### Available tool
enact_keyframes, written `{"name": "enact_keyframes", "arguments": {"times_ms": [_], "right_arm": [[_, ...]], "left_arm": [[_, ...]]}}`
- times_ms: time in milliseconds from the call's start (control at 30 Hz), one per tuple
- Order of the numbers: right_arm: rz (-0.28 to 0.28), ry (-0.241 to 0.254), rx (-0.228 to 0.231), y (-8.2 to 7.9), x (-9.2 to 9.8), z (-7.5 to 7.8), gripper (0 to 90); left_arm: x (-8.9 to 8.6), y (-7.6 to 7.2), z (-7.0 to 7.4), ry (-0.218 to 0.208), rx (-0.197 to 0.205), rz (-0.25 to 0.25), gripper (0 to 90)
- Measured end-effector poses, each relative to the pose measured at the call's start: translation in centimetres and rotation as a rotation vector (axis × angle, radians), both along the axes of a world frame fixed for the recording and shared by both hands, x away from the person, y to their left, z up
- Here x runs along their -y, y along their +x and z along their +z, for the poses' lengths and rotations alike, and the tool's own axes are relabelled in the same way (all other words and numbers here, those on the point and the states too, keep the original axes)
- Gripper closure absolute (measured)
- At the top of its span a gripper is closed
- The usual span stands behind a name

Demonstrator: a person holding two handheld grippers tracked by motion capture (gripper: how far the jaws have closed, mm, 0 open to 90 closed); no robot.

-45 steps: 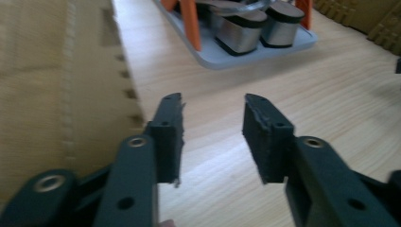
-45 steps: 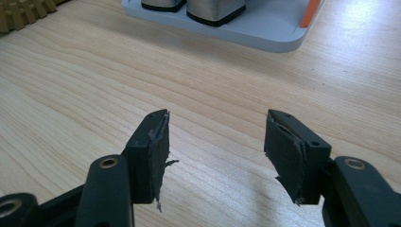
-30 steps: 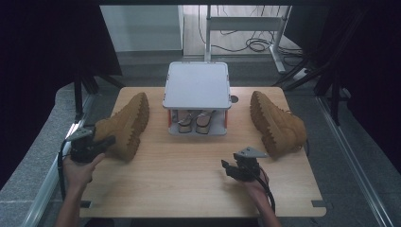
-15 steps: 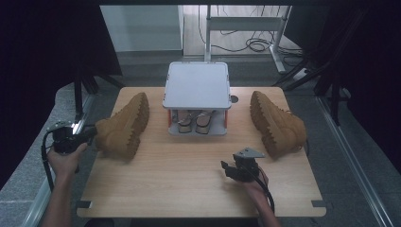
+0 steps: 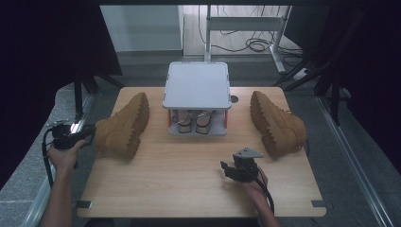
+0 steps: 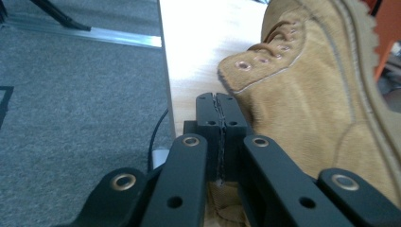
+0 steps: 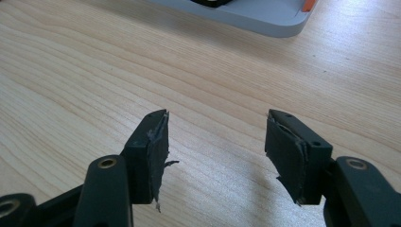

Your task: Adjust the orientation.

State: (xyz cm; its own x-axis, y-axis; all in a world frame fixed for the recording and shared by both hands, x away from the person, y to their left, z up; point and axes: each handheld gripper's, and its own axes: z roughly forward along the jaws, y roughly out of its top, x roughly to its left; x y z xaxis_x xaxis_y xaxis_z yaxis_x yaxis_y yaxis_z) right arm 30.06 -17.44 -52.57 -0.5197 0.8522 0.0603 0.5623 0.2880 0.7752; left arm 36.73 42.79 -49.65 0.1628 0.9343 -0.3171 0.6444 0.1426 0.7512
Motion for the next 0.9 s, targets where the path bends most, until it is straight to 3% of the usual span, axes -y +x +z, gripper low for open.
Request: {"name": "enact_keyframes", "arguments": {"times_ms": [233,400,733,900], "right_arm": [[-0.001,-0.005,0.0,0.0,0.0,-0.1,40.3],[-0.007,-0.006,0.003,0.1,0.1,-0.1,40.4],[-0.006,-0.015,0.001,0.1,0.0,-0.2,40.4],[-0.009,-0.021,0.004,0.1,0.0,-0.1,40.4]], "left_arm": [[0.5,0.8,-0.5,-0.014,-0.024,-0.036,90.0],[0.7,0.6,-0.2,-0.033,-0.016,-0.044,90.0],[2.0,-0.3,1.6,-0.043,0.033,-0.098,90.0],[3.1,-0.4,2.9,-0.027,0.046,-0.13,90.0]]}}
